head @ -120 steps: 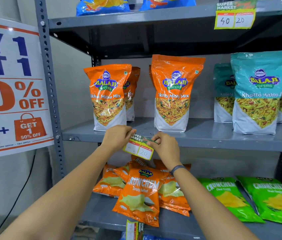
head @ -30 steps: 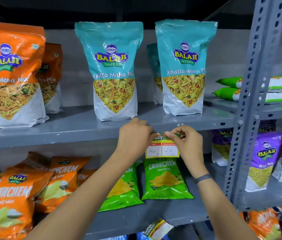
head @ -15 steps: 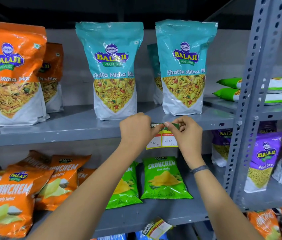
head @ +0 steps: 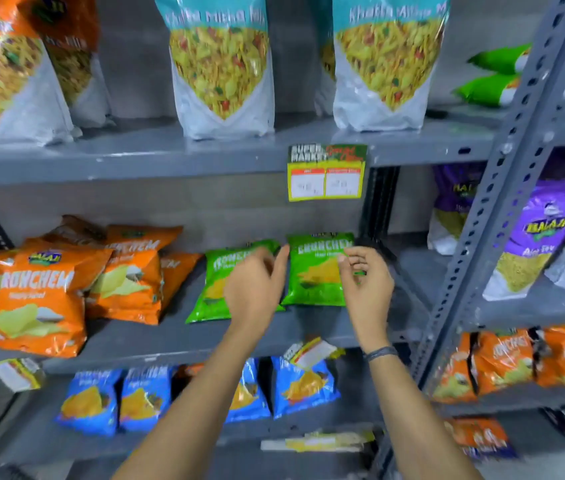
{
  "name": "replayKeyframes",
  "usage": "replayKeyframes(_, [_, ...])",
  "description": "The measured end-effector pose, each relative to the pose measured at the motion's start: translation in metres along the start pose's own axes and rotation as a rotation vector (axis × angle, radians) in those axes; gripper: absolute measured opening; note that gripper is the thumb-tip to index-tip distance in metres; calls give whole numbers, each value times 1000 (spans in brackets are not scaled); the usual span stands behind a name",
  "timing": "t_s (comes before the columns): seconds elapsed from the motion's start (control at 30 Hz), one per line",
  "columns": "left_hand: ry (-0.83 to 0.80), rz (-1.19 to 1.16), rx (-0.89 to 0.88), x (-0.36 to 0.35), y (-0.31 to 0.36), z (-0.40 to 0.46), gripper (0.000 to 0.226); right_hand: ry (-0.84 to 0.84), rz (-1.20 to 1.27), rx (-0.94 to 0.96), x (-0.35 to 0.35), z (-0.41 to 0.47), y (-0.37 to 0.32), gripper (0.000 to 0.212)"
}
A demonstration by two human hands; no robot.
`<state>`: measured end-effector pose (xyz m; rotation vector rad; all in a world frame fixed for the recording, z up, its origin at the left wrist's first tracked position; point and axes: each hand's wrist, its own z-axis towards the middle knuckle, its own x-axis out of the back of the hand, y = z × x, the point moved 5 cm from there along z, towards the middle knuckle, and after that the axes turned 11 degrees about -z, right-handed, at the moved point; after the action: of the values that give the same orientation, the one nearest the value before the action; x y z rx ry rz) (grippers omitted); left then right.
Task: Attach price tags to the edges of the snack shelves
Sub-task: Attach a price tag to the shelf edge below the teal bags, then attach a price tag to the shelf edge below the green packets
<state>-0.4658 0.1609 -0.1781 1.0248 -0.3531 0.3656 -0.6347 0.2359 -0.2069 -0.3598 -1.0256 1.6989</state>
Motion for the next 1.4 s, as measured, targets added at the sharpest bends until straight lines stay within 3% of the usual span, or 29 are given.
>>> replayKeyframes(0.17, [-488, -72, 542, -72, -162, -79, 47, -458, -350, 12, -44, -59, 64, 17])
replayKeyframes(0.23, [-545, -161, 692, -87, -192, -99, 34, -603, -459, 22, -58, -77, 81, 25])
replayKeyframes(0.33, [-591, -228, 768, -101, -189, -101, 14, -674, -573, 44, -71, -88, 92, 26])
replayKeyframes(0.5, [-631, -284, 719, -130, -195, -94, 40, -651, -655, 47, -87, -79, 102, 11])
replayKeyframes(0.63, [-565, -315, 612, -128, -191, -92, 39, -679, -643, -24, -98, -67, 110, 3])
replayKeyframes(0.77, [-591, -237, 462, -113, -171, -85, 36, -789, -636, -74, -105, -55, 114, 5])
replayKeyframes(0.87, [-634, -33, 316, -106, -169, -81, 42, -863, -565, -96, -101, -54, 114, 9])
replayKeyframes(0.97, [-671, 199, 132, -98, -176, -79, 32, -908, -557, 39, -87, -61, 109, 18])
replayKeyframes(1.13, [-751, 408, -36, -101, -180, -77, 39, -910, -793, 403, -86, -79, 112, 21])
replayKeyframes(1.4, [-734, 619, -74, -109, -172, -69, 41, -795, -1044, 467, -95, -83, 114, 32])
